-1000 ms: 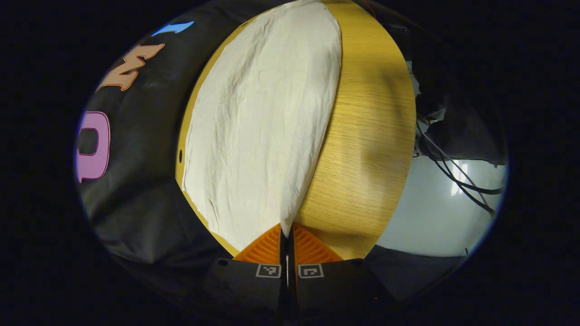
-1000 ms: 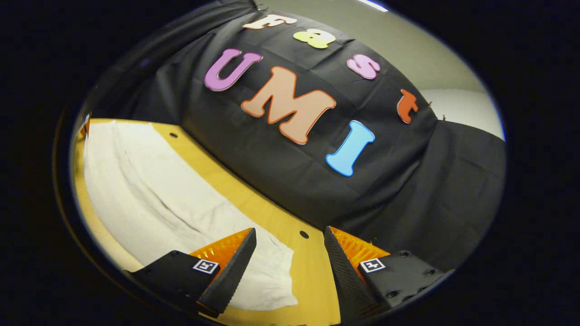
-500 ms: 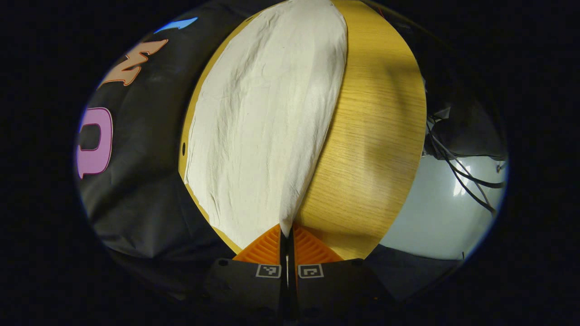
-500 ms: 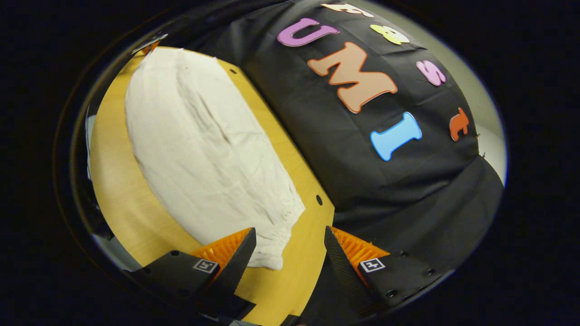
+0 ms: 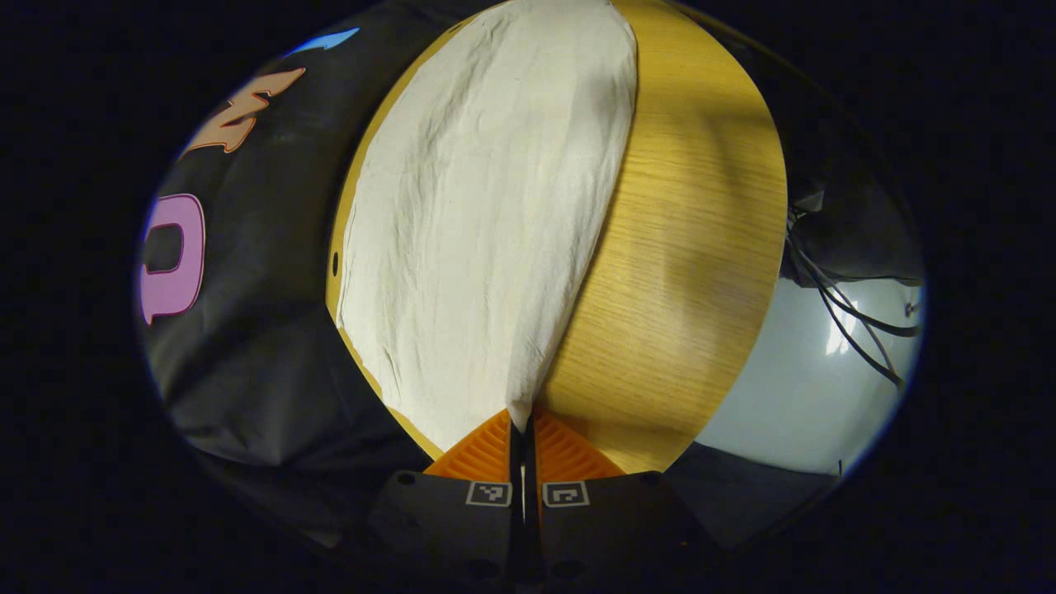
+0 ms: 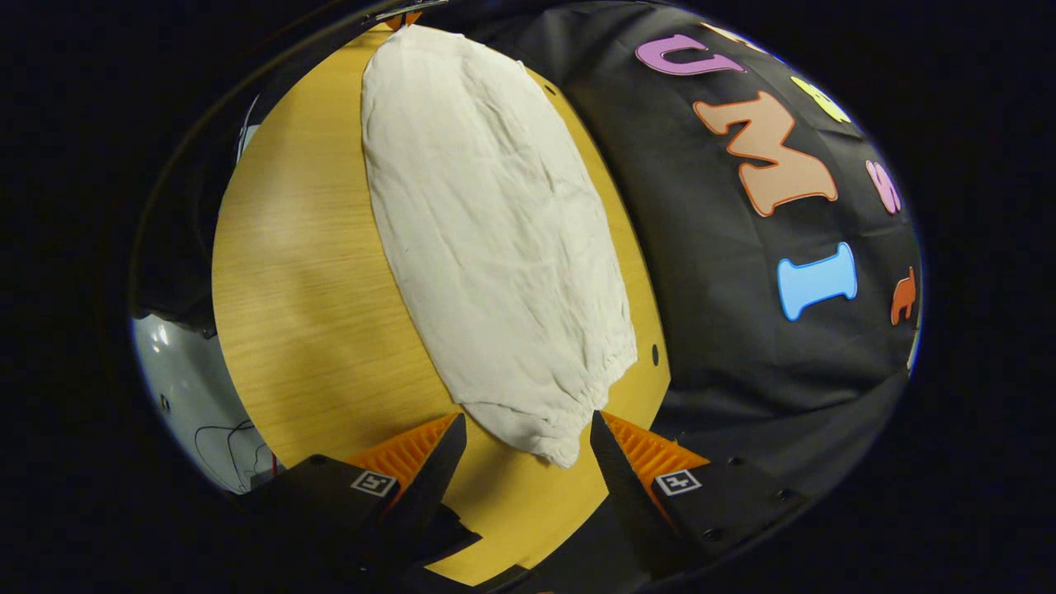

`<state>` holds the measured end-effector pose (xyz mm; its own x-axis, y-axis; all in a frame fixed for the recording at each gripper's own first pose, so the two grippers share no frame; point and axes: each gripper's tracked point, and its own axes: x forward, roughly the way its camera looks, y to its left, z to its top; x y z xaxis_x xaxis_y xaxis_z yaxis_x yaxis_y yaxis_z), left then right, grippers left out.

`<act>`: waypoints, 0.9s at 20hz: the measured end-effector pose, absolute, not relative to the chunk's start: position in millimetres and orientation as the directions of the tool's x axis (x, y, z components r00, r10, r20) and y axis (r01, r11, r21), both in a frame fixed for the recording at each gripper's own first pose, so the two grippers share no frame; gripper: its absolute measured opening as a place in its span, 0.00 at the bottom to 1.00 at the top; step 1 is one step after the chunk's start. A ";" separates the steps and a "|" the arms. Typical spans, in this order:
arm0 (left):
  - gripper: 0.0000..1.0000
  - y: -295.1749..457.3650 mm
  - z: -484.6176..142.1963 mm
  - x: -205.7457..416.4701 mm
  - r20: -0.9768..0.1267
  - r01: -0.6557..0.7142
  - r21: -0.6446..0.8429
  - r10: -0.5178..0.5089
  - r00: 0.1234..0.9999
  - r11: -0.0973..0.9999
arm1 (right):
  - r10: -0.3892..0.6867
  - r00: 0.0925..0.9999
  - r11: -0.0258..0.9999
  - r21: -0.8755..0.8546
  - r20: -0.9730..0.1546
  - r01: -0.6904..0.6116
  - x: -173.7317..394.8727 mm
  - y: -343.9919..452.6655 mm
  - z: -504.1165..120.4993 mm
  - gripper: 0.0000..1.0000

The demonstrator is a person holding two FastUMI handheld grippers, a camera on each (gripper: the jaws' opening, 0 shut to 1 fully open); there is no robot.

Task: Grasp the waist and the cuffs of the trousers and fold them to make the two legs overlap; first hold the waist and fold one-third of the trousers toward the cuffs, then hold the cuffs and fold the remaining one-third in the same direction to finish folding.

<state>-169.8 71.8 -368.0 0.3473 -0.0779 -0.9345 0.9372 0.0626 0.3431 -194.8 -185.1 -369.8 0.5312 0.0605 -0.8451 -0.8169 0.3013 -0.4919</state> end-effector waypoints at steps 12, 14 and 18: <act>0.00 72.6 -366.7 -172.0 -0.937 0.935 0.341 -0.048 0.347 0.091 | 0.050 0.491 0.195 -0.474 -0.870 -0.859 -170.6 -177.3 -409.0 0.60; 0.00 73.0 -366.9 -171.8 -0.938 0.935 0.337 -0.040 0.343 0.111 | 0.042 0.478 0.193 -0.462 -0.878 -0.866 -176.9 -177.4 -415.9 0.28; 0.00 78.4 -358.7 -161.1 -0.924 0.911 0.375 -0.005 0.381 0.169 | 0.052 0.505 0.230 -0.482 -0.861 -0.846 -171.4 -178.1 -406.3 0.07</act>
